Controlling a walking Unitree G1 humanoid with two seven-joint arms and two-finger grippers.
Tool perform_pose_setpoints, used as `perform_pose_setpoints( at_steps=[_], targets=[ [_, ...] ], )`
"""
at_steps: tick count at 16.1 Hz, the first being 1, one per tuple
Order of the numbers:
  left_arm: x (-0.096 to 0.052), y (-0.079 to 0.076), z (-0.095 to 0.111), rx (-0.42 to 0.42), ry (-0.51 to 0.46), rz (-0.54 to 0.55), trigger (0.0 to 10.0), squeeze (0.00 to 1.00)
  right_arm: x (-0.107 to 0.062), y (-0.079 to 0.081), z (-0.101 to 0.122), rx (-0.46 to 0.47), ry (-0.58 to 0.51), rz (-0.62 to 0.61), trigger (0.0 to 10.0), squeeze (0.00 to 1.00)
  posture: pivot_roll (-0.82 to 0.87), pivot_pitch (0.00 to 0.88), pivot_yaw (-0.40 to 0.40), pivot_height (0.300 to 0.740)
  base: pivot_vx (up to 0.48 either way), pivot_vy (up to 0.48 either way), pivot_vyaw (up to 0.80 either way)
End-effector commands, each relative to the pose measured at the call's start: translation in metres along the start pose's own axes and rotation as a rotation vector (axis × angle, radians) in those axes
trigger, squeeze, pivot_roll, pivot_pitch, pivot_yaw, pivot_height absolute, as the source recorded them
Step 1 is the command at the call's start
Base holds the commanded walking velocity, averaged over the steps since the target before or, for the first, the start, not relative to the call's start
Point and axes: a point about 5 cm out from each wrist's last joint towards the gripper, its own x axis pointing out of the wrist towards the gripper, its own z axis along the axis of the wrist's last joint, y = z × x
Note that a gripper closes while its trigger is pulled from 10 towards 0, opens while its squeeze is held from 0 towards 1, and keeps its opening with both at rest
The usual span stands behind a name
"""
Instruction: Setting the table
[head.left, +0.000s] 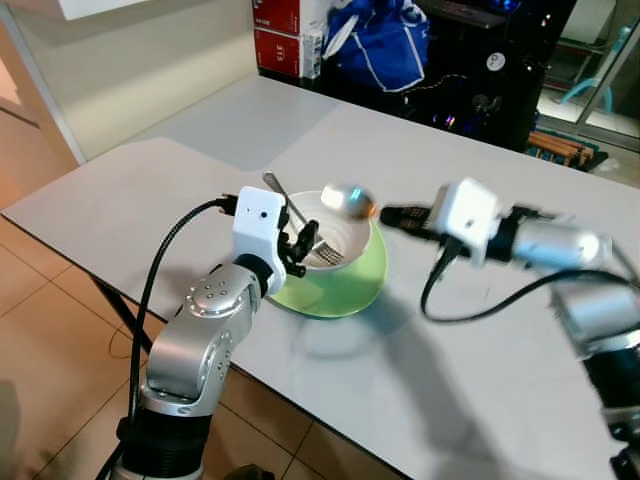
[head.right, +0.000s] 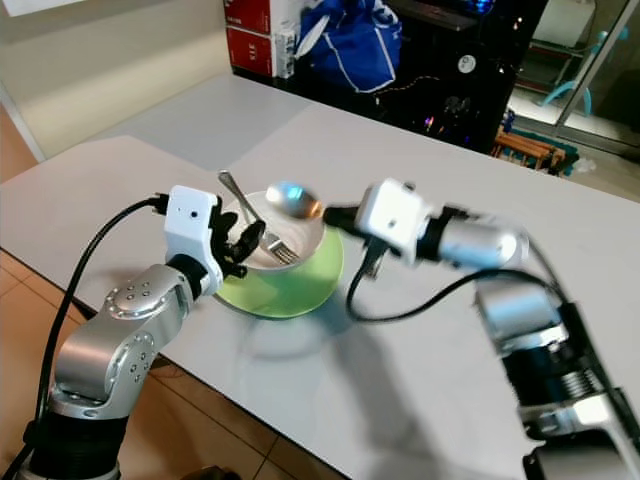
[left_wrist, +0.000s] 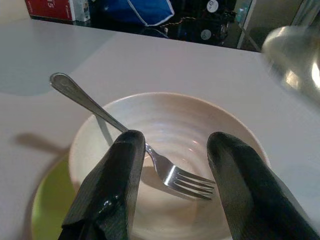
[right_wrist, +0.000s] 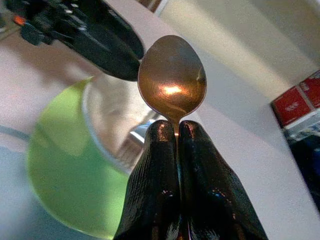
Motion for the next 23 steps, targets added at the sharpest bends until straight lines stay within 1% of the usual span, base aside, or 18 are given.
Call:
perform_pose_setpoints(
  at_steps=[1,2,4,5,6,7,9,13,14,15,23],
  targets=[
    [0.003,-0.003,0.003,0.007,-0.008,-0.007,10.0,0.00,0.004,0.003,-0.002,-0.007,0.011,0.007,0.0,0.00,-0.05,0.000,-0.023,0.740,0.000,0.000,0.00],
    [0.004,-0.004,0.004,0.005,-0.011,-0.008,10.0,0.00,0.015,0.006,-0.007,0.013,0.026,-0.021,0.0,0.00,-0.04,0.000,-0.027,0.740,0.000,0.000,0.00],
    [0.004,-0.004,0.005,0.002,-0.017,-0.007,10.0,0.00,0.024,0.010,-0.009,0.054,0.026,-0.057,0.0,0.00,-0.04,0.000,-0.032,0.740,0.000,0.000,0.00],
    [0.004,-0.004,0.005,0.002,-0.018,-0.006,10.0,0.00,0.025,0.011,-0.011,0.061,0.029,-0.067,0.0,0.00,-0.04,0.000,-0.033,0.740,0.000,0.000,0.00],
    [0.003,-0.004,0.005,0.001,-0.017,-0.002,10.0,0.00,0.030,0.010,-0.015,0.079,0.043,-0.116,0.0,0.00,-0.03,0.000,-0.034,0.740,0.000,0.000,0.00],
    [0.003,-0.003,0.004,0.000,-0.017,0.000,10.0,0.00,0.034,0.012,-0.016,0.087,0.041,-0.123,0.0,0.00,-0.03,0.000,-0.036,0.740,0.000,0.000,0.00],
    [0.003,-0.004,0.005,-0.001,-0.018,-0.001,10.0,0.00,0.039,0.014,-0.015,0.095,0.035,-0.129,0.0,0.00,-0.03,0.000,-0.035,0.740,0.000,0.000,0.00],
    [0.004,-0.005,0.006,-0.007,-0.023,-0.006,10.0,0.00,0.044,0.016,-0.012,0.062,0.040,-0.109,0.0,0.00,-0.04,0.000,-0.041,0.740,0.000,0.000,0.00],
    [0.005,-0.006,0.007,-0.010,-0.025,-0.006,10.0,0.00,0.046,0.016,-0.012,0.052,0.048,-0.105,1.8,0.00,-0.04,0.000,-0.044,0.740,0.000,0.000,0.00],
    [0.005,-0.007,0.007,-0.012,-0.026,-0.007,10.0,0.00,0.047,0.017,-0.012,0.048,0.051,-0.104,10.0,0.00,-0.04,0.000,-0.044,0.740,0.000,0.000,0.00],
    [0.005,-0.008,0.006,-0.012,-0.028,-0.006,10.0,0.00,0.053,0.015,-0.023,0.062,0.105,-0.136,10.0,0.00,-0.03,0.000,-0.059,0.740,0.000,0.000,0.00]
  ],
)
